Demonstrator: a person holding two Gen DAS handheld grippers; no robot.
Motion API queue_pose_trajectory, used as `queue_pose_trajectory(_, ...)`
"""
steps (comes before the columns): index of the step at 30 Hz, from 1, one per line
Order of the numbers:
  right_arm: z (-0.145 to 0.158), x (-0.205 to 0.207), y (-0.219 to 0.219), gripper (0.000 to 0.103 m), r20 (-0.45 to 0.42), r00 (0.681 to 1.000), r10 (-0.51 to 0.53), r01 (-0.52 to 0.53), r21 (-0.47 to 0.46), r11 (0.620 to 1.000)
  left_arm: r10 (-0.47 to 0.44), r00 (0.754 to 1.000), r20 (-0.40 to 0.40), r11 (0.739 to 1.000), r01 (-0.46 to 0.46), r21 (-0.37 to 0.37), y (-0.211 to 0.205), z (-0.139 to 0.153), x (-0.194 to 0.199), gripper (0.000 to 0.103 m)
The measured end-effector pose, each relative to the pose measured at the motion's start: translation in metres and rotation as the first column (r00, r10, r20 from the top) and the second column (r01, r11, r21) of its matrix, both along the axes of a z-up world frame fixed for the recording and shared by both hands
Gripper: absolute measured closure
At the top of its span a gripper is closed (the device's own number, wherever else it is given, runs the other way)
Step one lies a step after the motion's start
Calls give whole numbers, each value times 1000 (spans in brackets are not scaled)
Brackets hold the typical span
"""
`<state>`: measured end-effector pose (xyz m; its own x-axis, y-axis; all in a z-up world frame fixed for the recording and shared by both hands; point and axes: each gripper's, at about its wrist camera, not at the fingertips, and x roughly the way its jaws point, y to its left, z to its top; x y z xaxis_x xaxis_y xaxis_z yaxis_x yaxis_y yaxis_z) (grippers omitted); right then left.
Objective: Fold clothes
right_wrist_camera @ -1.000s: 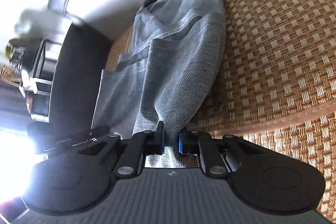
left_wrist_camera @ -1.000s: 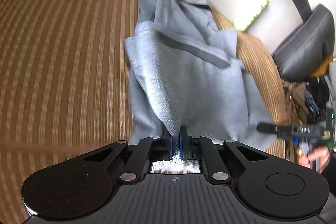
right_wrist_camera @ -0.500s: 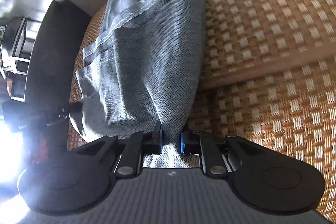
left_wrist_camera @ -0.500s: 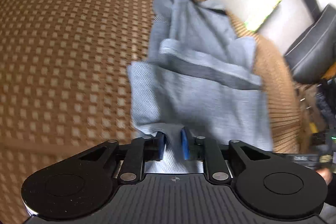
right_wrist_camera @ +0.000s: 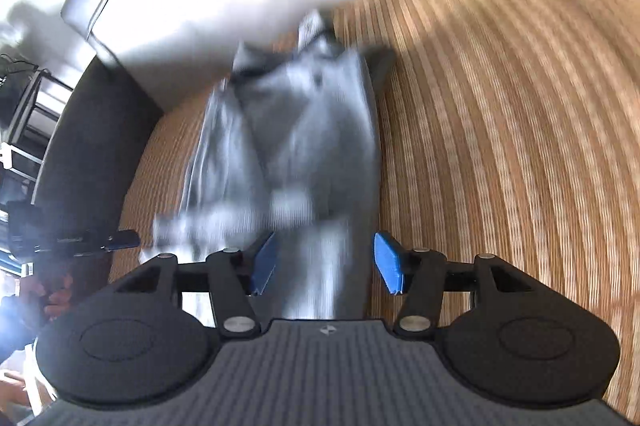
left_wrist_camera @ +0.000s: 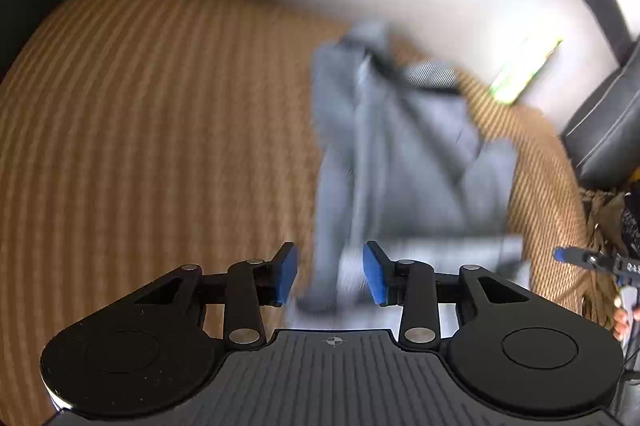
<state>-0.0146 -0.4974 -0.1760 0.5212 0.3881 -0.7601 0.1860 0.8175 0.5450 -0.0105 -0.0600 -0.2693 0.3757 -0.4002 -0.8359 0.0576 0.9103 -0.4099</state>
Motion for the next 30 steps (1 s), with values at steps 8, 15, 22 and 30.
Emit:
queue_pose_trajectory(8,-13,148,4,31,80,994,74,-60,-169,984,-9,998,59,999,6,54,-46,-34,133,29)
queue_pose_trajectory(15,-36,217,21,29,90,988,127,-102,-242,965,-52,994,101,986,35,164,-62,-61,162,29)
queue_pose_trajectory(22,-66,237,25,29,27,996,88,-80,-213,974,-257,966,31,933,239,270,-84,-74,192,26)
queue_pose_trajectory(30,-87,234,19,92,-62,998,31,-40,-136,990,-340,939,50,897,308,317,-110,-69,184,88)
